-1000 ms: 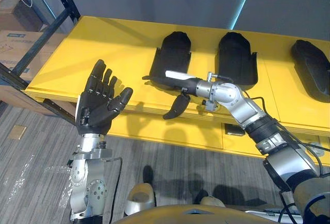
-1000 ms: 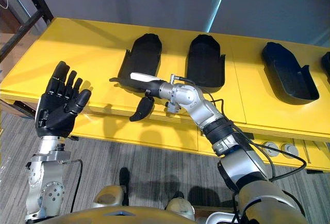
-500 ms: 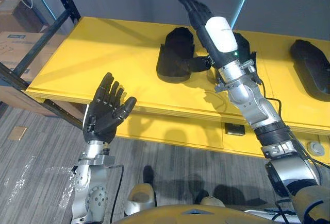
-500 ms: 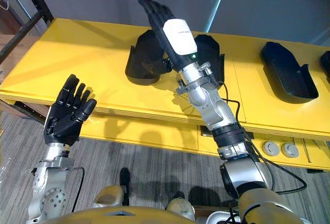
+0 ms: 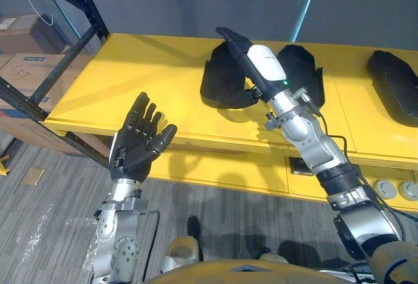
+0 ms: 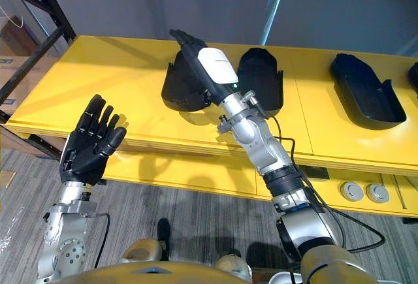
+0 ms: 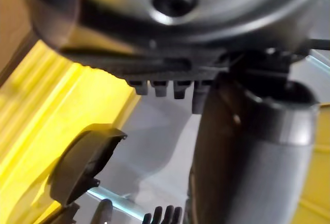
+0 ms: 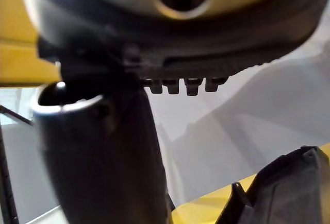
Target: Walk over and take three plastic housings, then place them on the shelf
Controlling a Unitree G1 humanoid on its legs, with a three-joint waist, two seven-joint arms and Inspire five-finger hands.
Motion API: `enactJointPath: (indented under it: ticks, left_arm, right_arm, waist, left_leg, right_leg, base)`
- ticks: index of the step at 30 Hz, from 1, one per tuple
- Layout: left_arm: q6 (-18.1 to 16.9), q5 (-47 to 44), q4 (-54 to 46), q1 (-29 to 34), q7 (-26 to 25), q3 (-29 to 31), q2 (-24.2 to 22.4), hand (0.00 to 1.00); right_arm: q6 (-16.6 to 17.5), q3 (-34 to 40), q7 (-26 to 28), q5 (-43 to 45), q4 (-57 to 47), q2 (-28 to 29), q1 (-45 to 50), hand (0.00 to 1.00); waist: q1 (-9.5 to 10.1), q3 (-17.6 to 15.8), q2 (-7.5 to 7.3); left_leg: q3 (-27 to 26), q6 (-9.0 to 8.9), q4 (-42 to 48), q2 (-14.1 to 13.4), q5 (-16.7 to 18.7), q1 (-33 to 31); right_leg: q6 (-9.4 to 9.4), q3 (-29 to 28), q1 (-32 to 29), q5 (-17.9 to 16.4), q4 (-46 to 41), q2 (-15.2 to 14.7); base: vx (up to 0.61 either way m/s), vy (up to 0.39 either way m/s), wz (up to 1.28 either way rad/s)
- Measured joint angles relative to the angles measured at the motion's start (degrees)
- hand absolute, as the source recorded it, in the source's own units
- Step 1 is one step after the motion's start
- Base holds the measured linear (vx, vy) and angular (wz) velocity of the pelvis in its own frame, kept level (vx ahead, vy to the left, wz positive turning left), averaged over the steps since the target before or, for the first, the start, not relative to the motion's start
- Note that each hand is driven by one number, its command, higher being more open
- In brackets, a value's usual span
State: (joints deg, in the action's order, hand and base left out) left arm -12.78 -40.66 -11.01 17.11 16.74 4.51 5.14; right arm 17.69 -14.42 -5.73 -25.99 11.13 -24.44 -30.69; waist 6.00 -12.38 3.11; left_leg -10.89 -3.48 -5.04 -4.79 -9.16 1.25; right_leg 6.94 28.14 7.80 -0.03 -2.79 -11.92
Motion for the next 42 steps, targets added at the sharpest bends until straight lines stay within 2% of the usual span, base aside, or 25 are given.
enactJointPath:
  ticks: [4,6,8,10,12,14,16,17,20,21,23,25,26,27,29,30,32,33,34,36,37,38,40,42]
  left_arm:
    - [-2.2,0.5,-1.5,1.7,0.3,0.1,0.3,1.00]
    - [-2.2,0.2,-5.5,3.1,0.5,1.1,0.3,1.00]
    - [-2.7,0.2,-11.1,3.6,2.1,2.2,0.2,1.00]
    - [-3.3,0.2,-14.0,3.0,3.6,2.1,0.2,1.00]
    - [-3.3,0.2,-16.1,2.4,5.3,0.1,0.1,1.00]
    - [-3.3,0.2,-16.7,2.2,5.9,-1.1,-0.3,1.00]
    - [-3.0,0.2,-16.6,1.2,5.6,-3.9,-0.7,1.00]
    - [-3.0,0.3,-16.6,0.9,5.2,-4.9,-0.7,1.00]
    - [-3.0,0.5,-16.5,-0.2,1.6,-10.2,-0.8,1.00]
    - [-3.0,0.7,-16.4,-0.5,0.9,-11.0,-0.8,1.00]
    - [-3.1,0.9,-16.4,-1.3,-2.5,-13.3,-0.8,1.00]
    - [-3.1,1.4,-16.2,-1.6,-4.9,-13.8,-0.8,1.00]
    - [-3.1,3.1,-16.0,-2.1,-6.5,-13.8,-0.8,1.00]
    - [-3.1,3.3,-15.9,-2.2,-7.1,-13.6,-0.8,1.00]
    - [-3.0,3.2,-15.9,-2.1,-10.1,-11.8,-1.0,1.00]
    - [-3.0,3.2,-15.9,-2.0,-10.7,-11.1,-1.0,1.00]
    - [-2.2,3.1,-16.1,-1.1,-11.6,-9.0,-1.3,1.00]
    - [-2.1,3.1,-16.2,-0.7,-11.5,-8.7,-1.5,1.00]
    - [-2.1,3.1,-16.3,-0.2,-11.3,-8.3,-1.9,1.00]
    - [-2.2,2.8,-17.1,0.2,-10.0,-7.6,-2.1,1.00]
    - [-2.3,2.8,-18.0,0.0,-9.3,-7.4,-2.1,1.00]
    - [-2.6,2.8,-18.3,-0.2,-8.9,-7.5,-2.0,1.00]
    - [-3.9,2.5,-18.4,-1.8,-7.8,-9.1,-1.9,1.00]
    - [-4.2,2.6,-18.4,-2.0,-7.8,-9.8,-1.8,1.00]
  right_arm:
    - [-0.2,12.8,0.0,11.1,-20.3,3.6,16.0,1.00]
    - [0.4,19.1,0.0,16.0,-27.0,6.4,22.8,1.00]
    - [0.4,27.1,-0.9,22.6,-31.5,9.7,30.1,1.00]
    - [-0.3,31.8,-1.3,26.6,-32.4,11.6,33.6,1.00]
    - [-2.4,35.6,-2.2,27.9,-34.5,14.3,39.7,1.00]
    - [-3.1,36.5,-2.2,28.8,-35.9,15.6,43.4,1.00]
    - [-4.5,36.5,-2.1,28.8,-37.3,18.4,50.1,1.00]
    - [-4.6,36.3,-2.0,29.1,-37.3,19.1,51.7,1.00]
    - [-4.6,35.6,-1.0,33.0,-38.4,23.1,58.1,1.00]
    - [-4.6,35.4,-1.0,33.9,-39.1,23.7,59.4,1.00]
    - [-4.4,34.1,0.3,36.4,-41.7,25.6,63.3,1.00]
    - [-4.1,33.0,2.4,37.8,-42.7,25.7,64.2,1.00]
    - [-3.5,32.1,3.6,38.7,-43.1,25.8,64.1,1.00]
    - [-3.4,31.5,4.4,38.9,-43.2,25.7,63.7,1.00]
    - [-3.2,27.1,7.4,40.4,-43.2,23.3,59.4,1.00]
    - [-3.3,25.6,7.9,40.5,-43.2,22.4,57.9,1.00]
    - [-3.4,19.7,8.1,40.4,-43.2,18.9,51.4,1.00]
    - [-3.5,18.3,7.7,40.4,-43.1,18.0,49.6,1.00]
    - [-3.7,16.5,7.1,40.4,-42.9,16.9,46.8,1.00]
    - [-5.0,14.4,4.7,39.3,-42.8,16.6,43.7,1.00]
    - [-5.9,13.5,3.2,38.6,-42.3,17.2,43.1,1.00]
    - [-6.3,13.5,2.5,38.5,-42.0,17.6,43.3,1.00]
    - [-7.3,13.5,0.3,38.6,-39.8,19.9,46.2,1.00]
    - [-7.4,13.5,-0.1,38.6,-39.0,22.2,49.5,1.00]
  waist:
    - [-0.30,0.3,-0.20]
    - [-2.12,0.8,-0.80]
    - [-4.74,2.5,-1.51]
    - [-6.74,2.9,-1.74]
    - [-9.39,4.8,-1.60]
    - [-10.35,5.4,-1.26]
    - [-12.61,6.1,-1.08]
    - [-13.12,6.1,-1.25]
    - [-15.60,6.9,-0.95]
    - [-15.97,7.0,-0.89]
    - [-17.23,7.6,-0.92]
    - [-18.10,8.1,-0.53]
    - [-18.24,8.1,-0.53]
    - [-18.08,8.2,-0.60]
    - [-15.21,8.4,-0.06]
    - [-14.71,8.4,-0.05]
    - [-11.31,8.3,-0.08]
    - [-10.32,8.2,-0.10]
    - [-8.87,8.6,1.09]
    - [-7.80,9.3,2.06]
    - [-7.87,9.0,1.58]
    - [-7.83,8.6,1.04]
    - [-7.90,6.9,-0.15]
    - [-7.88,5.8,-0.41]
  left_leg:
    - [-2.0,0.07,0.2,0.0,0.5,0.0]
    - [-3.3,0.24,0.2,0.0,0.8,0.4]
    - [-6.5,0.10,0.2,-0.3,1.6,0.8]
    - [-9.4,-0.14,0.2,-0.5,2.6,2.6]
    - [-13.8,-0.81,0.0,-1.0,4.2,4.6]
    - [-16.3,-1.17,0.0,-1.7,4.9,5.7]
    - [-21.6,-2.19,0.1,-2.6,5.9,8.0]
    - [-22.8,-2.51,0.1,-2.9,6.2,8.6]
    - [-30.3,-3.83,0.2,-4.4,7.7,11.1]
    - [-31.3,-4.33,0.3,-4.7,8.0,11.4]
    - [-34.7,-5.48,3.5,-7.1,9.7,11.3]
    - [-36.0,-6.44,6.0,-9.0,10.7,11.3]
    - [-35.8,-6.41,8.5,-10.0,11.6,10.9]
    - [-34.3,-5.64,9.9,-10.5,12.3,10.4]
    - [-21.7,-2.26,16.3,-12.6,16.1,8.0]
    - [-18.1,-1.47,18.6,-12.9,16.8,7.0]
    - [-3.9,0.83,29.4,-12.5,19.2,2.9]
    - [-0.6,0.96,31.3,-12.0,20.1,2.2]
    - [3.8,0.78,32.5,-11.2,21.5,1.9]
    - [4.8,-0.71,30.2,-10.3,23.5,2.4]
    - [4.5,-1.82,28.6,-9.4,24.3,2.2]
    - [4.4,-2.05,28.0,-8.9,24.9,1.9]
    - [4.8,-3.67,28.2,-7.9,28.8,1.2]
    - [5.0,-3.72,30.1,-6.8,31.3,1.3]
  right_leg:
    - [0.41,-1.5,-0.9,0.4,0.9,0.0]
    - [0.58,-3.0,-1.4,0.7,1.0,0.0]
    - [0.58,-6.4,-2.9,1.3,1.1,0.1]
    - [0.62,-9.3,-2.9,1.5,1.2,0.2]
    - [0.69,-13.5,-3.4,1.7,2.0,0.8]
    - [0.66,-16.0,-4.1,1.7,2.0,1.2]
    - [0.41,-20.7,-5.1,2.2,2.0,2.6]
    - [0.38,-21.8,-5.3,2.3,2.0,3.0]
    - [0.11,-27.6,-6.9,2.6,2.5,5.3]
    - [0.18,-28.4,-6.9,2.8,2.9,5.8]
    - [0.53,-30.1,-8.1,3.0,3.3,7.1]
    - [0.25,-30.8,-8.7,3.3,3.2,8.4]
    - [-0.47,-31.8,-8.9,3.8,3.1,9.4]
    - [-0.70,-32.3,-9.2,3.9,2.9,10.1]
    - [-1.61,-37.1,-10.9,4.6,2.5,12.2]
    - [-1.82,-38.1,-11.0,4.7,2.4,12.6]
    - [-2.48,-41.8,-11.4,4.3,1.1,13.1]
    - [-2.54,-42.7,-11.7,4.2,0.7,13.3]
    - [-2.47,-43.7,-12.2,4.3,0.2,13.8]
    - [-2.11,-43.9,-14.4,4.1,-1.9,14.0]
    - [-1.52,-43.4,-16.1,3.7,-3.4,13.2]
    - [-1.13,-43.3,-16.9,3.4,-4.4,12.7]
    - [0.37,-43.0,-19.9,2.2,-9.3,12.1]
    - [0.59,-43.9,-20.6,2.2,-11.2,11.6]
  base:
    - [0.04,-0.002,-0.16]
    - [0.07,0.000,-0.45]
    - [0.11,0.009,-0.71]
    - [0.08,0.014,-0.84]
    - [0.05,0.020,-1.02]
    - [0.05,0.007,-0.85]
    - [0.07,-0.009,-1.10]
    - [0.05,-0.010,-1.13]
    - [0.02,-0.017,-1.07]
    - [0.02,-0.040,-0.74]
    - [0.04,-0.071,-0.79]
    - [0.07,-0.107,-0.59]
    - [0.08,-0.130,-0.47]
    - [0.05,-0.125,-0.65]
    - [0.01,-0.071,-1.01]
    - [-0.01,-0.014,-0.97]
    - [-0.03,0.041,-0.82]
    - [-0.07,0.152,-0.74]
    - [-0.07,0.153,-0.50]
    - [-0.10,0.171,-0.12]
    - [-0.13,0.145,0.21]
    - [-0.22,0.158,0.35]
    - [-0.23,0.164,0.15]
    - [-0.19,0.153,-0.26]
